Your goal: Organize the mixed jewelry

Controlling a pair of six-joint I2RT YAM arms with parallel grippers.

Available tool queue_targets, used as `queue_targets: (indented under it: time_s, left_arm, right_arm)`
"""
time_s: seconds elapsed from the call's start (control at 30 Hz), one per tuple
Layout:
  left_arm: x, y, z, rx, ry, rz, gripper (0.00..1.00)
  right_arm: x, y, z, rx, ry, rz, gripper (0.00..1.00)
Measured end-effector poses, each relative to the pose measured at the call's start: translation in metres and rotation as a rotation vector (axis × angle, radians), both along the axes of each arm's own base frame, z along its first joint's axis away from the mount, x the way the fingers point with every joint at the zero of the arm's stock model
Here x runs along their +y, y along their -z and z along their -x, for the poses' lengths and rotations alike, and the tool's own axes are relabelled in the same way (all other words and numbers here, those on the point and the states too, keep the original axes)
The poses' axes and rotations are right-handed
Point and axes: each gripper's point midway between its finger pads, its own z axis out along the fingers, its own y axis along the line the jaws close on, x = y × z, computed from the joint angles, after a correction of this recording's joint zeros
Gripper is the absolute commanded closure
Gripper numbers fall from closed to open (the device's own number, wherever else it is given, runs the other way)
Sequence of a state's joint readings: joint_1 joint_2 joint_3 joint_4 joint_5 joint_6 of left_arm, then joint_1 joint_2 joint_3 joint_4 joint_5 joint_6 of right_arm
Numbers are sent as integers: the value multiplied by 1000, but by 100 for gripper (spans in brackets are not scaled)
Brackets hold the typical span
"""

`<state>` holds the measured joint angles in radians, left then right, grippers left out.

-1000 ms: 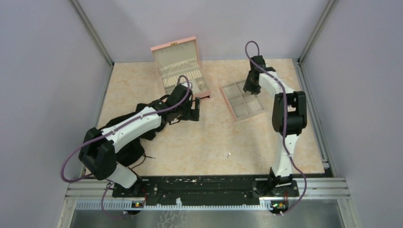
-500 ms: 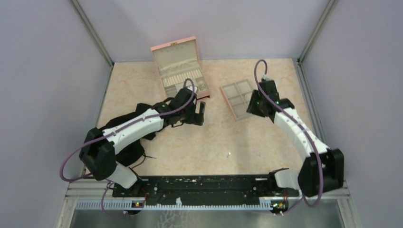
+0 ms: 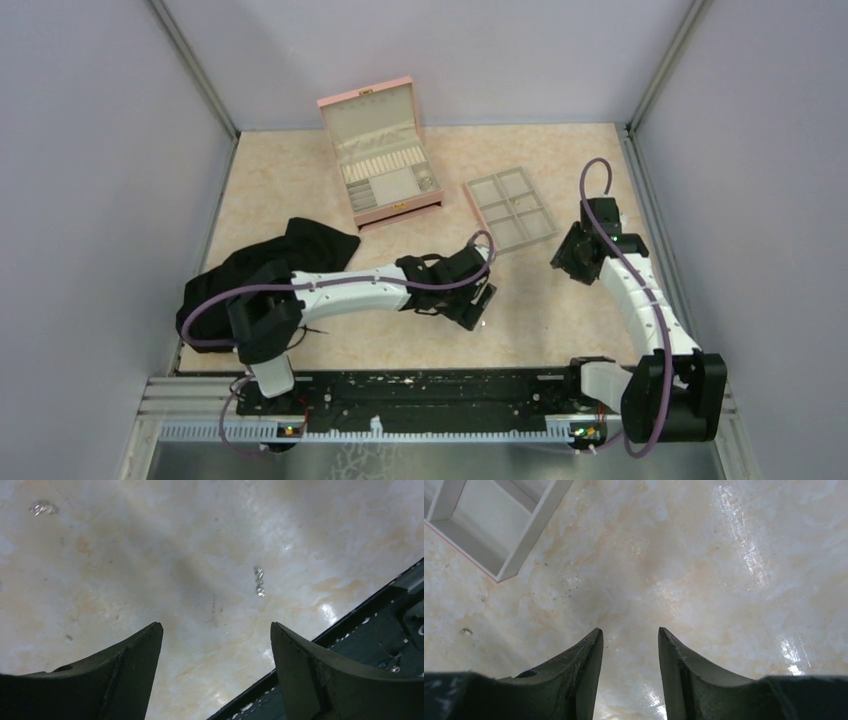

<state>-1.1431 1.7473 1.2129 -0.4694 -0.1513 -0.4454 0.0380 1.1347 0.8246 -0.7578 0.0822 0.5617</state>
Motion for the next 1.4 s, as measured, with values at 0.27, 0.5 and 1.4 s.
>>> queue_targets:
  time_s: [0.27, 0.5, 1.4]
  left_arm:
    - [-51, 12, 19, -6, 68, -9, 25]
    - [-68, 30, 21, -23, 61, -61, 34]
    - [-50, 48, 16, -48, 72, -190, 100]
  right_arm:
    - [-3, -5, 3, -9, -28, -7, 56]
    - [-1, -6, 3, -14, -50, -11, 56]
    - [0, -11, -1, -31, -54, -16, 63]
